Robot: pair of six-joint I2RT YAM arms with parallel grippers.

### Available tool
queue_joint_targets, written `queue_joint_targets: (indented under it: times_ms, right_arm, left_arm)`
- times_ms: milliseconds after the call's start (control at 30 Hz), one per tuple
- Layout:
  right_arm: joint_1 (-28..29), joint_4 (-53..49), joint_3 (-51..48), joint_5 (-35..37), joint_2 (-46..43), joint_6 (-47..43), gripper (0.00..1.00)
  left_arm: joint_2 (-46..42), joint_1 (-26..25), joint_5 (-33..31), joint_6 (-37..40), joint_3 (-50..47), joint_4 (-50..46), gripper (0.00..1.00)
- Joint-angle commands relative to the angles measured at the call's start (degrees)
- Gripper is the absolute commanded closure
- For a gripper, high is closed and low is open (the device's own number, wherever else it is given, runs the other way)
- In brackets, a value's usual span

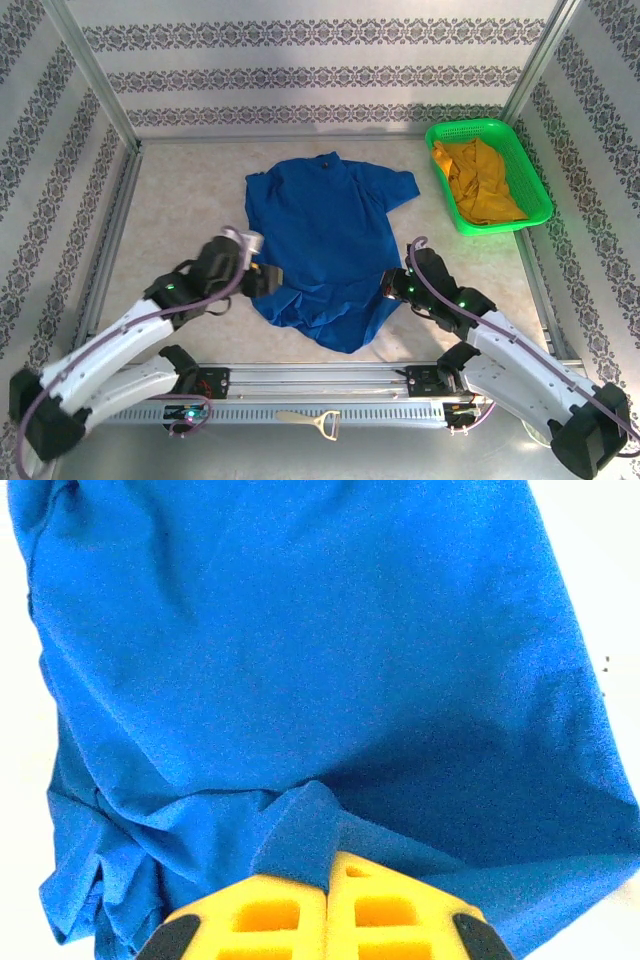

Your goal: Fold the inside-out t-shirt

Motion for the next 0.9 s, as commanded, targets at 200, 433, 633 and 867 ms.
queue_joint_targets:
  times_ms: [200,433,633,867]
  right_arm:
    - [0.56,-2.24,-1.73,1.92,-5.74,1.74,1.00]
    - [0.51,-2.97,-2.69,2.67,-7.30,2.33,1.00]
    - [0.56,-3.79,-2.93,2.51,-8.50,2.80,1.00]
    - [0.51,-5.24,-3.26,2.34,-10.48,3.67,1.00]
  left_arm:
    - [28.11,-21.30,-5.86,10.97,10.65,4.23,0.29]
    - [39.36,-22.75,-3.27,16.31,16.76,5.76,0.24]
    - [45.18,-22.75,-4.45,17.34,19.58,7.40,0.24]
    - [47.63,-19.86,-8.71,14.18,18.95,11.62,0.59]
